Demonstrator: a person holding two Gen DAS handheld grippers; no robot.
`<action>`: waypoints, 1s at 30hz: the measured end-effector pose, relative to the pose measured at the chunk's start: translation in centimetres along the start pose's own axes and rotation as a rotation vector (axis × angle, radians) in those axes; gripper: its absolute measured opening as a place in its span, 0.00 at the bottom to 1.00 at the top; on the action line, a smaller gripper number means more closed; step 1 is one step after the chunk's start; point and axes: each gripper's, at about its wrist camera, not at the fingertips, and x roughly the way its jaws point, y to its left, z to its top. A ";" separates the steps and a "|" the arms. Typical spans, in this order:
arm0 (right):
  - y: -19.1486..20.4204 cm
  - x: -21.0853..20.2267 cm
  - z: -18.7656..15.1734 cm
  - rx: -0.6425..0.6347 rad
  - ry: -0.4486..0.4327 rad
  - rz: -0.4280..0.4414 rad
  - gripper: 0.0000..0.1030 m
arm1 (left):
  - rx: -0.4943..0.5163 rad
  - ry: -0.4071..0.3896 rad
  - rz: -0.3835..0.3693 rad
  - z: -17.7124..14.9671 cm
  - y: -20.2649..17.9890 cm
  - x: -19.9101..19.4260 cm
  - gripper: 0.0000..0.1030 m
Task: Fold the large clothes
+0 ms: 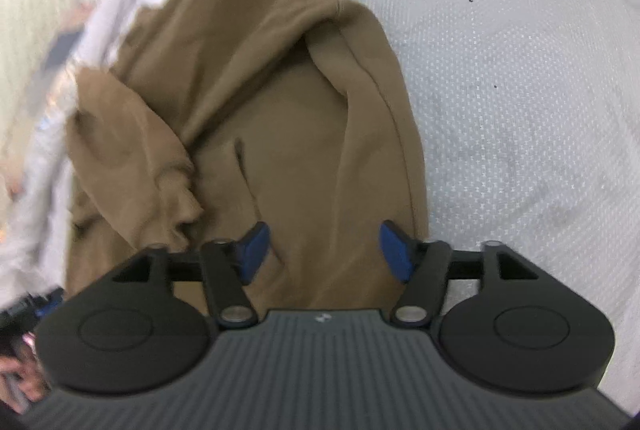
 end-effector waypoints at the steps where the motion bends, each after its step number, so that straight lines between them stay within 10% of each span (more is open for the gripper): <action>1: -0.1 -0.3 0.0 0.004 0.000 0.005 0.72 | -0.013 -0.009 0.003 0.1 0.2 0.0 0.60; 8: -2.8 -1.4 0.3 0.081 -0.022 -0.078 0.80 | -0.035 0.039 0.056 0.6 0.0 2.5 0.66; 20: -2.3 5.4 1.1 0.098 0.185 -0.075 0.82 | -0.108 0.151 0.092 1.4 0.8 8.3 0.66; 30: -0.5 4.0 0.7 0.027 0.128 0.280 0.79 | -0.106 0.040 -0.096 0.5 1.5 3.8 0.23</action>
